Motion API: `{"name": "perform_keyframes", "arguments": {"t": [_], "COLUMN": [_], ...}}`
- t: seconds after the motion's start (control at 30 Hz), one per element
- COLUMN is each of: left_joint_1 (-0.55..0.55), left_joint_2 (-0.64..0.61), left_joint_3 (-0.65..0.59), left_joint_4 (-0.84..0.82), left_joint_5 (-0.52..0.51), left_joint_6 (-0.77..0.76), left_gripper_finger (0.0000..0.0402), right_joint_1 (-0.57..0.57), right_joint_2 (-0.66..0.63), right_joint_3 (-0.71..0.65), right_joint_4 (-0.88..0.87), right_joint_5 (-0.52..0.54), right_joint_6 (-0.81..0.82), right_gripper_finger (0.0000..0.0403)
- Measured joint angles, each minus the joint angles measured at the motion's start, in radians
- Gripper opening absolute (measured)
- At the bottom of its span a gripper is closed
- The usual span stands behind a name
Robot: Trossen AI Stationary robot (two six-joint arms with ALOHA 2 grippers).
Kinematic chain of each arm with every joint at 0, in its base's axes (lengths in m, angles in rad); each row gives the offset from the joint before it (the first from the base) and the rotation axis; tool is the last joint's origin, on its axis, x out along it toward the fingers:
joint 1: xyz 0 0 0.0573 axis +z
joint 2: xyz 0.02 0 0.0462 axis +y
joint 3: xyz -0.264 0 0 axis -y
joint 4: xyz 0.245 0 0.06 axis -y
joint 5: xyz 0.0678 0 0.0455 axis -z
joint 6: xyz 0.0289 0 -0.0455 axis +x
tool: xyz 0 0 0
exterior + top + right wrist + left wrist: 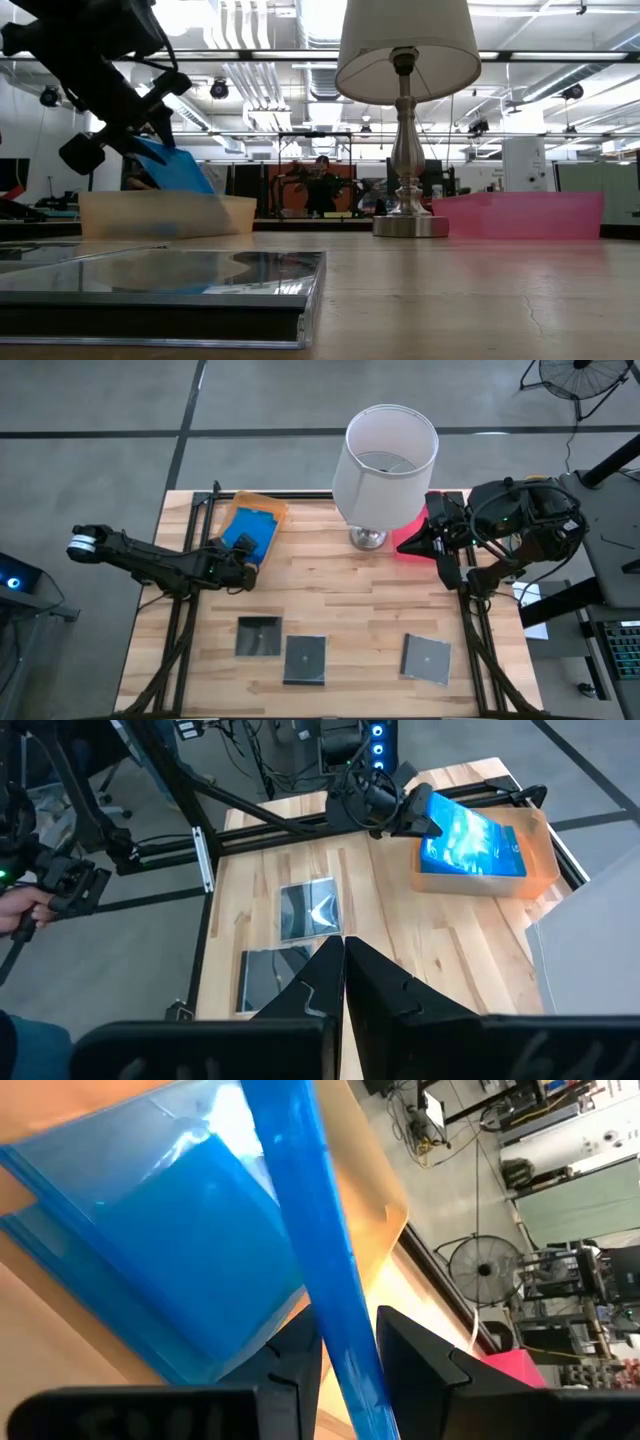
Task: Pick & place jewel cases by type
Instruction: Put the blue cd case into the orange bin
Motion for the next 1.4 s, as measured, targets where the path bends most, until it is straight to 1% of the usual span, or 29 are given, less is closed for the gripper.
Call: {"name": "perform_keyframes", "arguments": {"t": [0.2, 1.27, 1.4], "left_joint_1": [0.0, 0.002, 0.002], "left_joint_2": [-0.039, -0.039, -0.042], "left_joint_3": [0.0, -0.021, -0.034], "left_joint_4": [-0.028, -0.03, -0.014], "left_joint_5": [-0.002, 0.027, 0.029], "left_joint_6": [0.001, 0.04, 0.042], "left_gripper_finger": [0.0078, 0.0078, 0.009], "right_joint_1": [0.0, 0.0, 0.0], "right_joint_2": [0.0, 0.0, 0.0], "right_joint_3": [0.0, 0.0, 0.0], "right_joint_4": [0.0, 0.0, 0.0], "right_joint_5": [0.002, 0.011, 0.019], "right_joint_6": [-0.006, -0.02, -0.024], "right_gripper_finger": [0.0008, 0.0008, 0.0008]}}
